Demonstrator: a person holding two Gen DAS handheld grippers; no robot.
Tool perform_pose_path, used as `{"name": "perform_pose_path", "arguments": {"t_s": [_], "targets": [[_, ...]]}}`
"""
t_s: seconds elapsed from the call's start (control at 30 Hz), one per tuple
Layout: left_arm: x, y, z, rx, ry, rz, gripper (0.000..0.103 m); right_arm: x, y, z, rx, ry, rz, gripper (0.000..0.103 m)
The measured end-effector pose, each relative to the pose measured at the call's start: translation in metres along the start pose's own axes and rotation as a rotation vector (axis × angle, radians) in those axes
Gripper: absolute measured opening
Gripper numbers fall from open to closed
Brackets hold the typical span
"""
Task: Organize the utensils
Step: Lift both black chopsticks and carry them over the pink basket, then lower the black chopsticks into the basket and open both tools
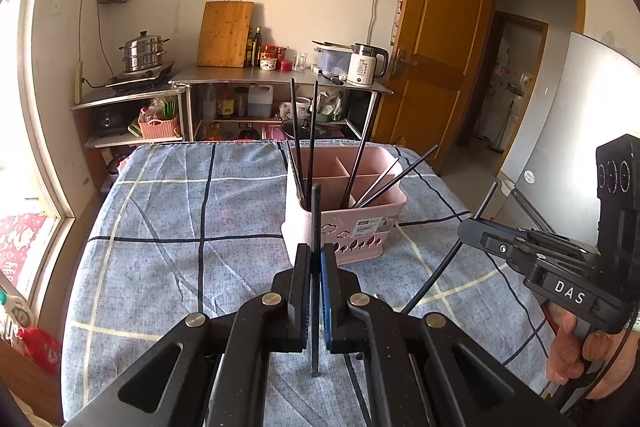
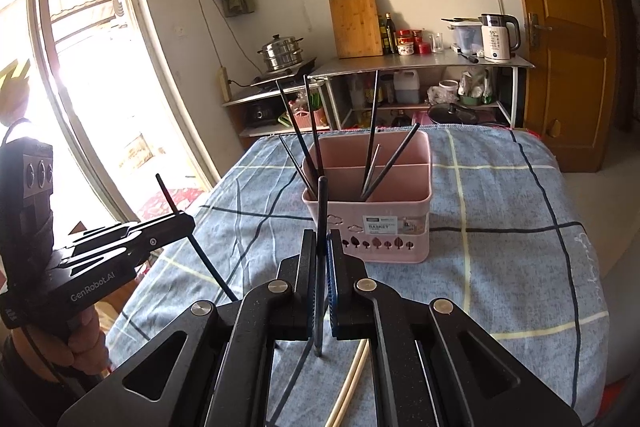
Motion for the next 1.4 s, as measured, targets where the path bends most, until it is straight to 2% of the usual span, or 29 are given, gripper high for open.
{"name": "perform_pose_path", "arguments": {"t_s": [0.33, 0.6, 1.13, 1.4], "targets": [[-0.001, 0.0, 0.011, -0.01, -0.006, -0.003, 0.004, -0.009, -0.002, 0.013, 0.015, 0.002, 0.02, 0.005], [-0.001, 0.022, 0.013, 0.007, -0.024, 0.011, 0.004, -0.009, 0.014, 0.023, 0.055, -0.003, 0.041, 0.005], [0.0, 0.126, 0.015, 0.139, -0.042, 0.063, 0.004, -0.004, 0.091, 0.033, 0.2, -0.022, 0.065, 0.005], [0.004, 0.154, -0.003, 0.171, -0.03, 0.059, 0.004, 0.0, 0.116, 0.022, 0.243, -0.024, 0.071, 0.005]]}}
Point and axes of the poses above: each gripper's, at about its wrist camera, not at the fingertips, and z roughly against the way its jaws point, x to its right, y to its top, the point moved 1 cm from there along -z, roughly the way its jaws point, and after that the axes turned 12 degrees about y, right-handed, at the moved point
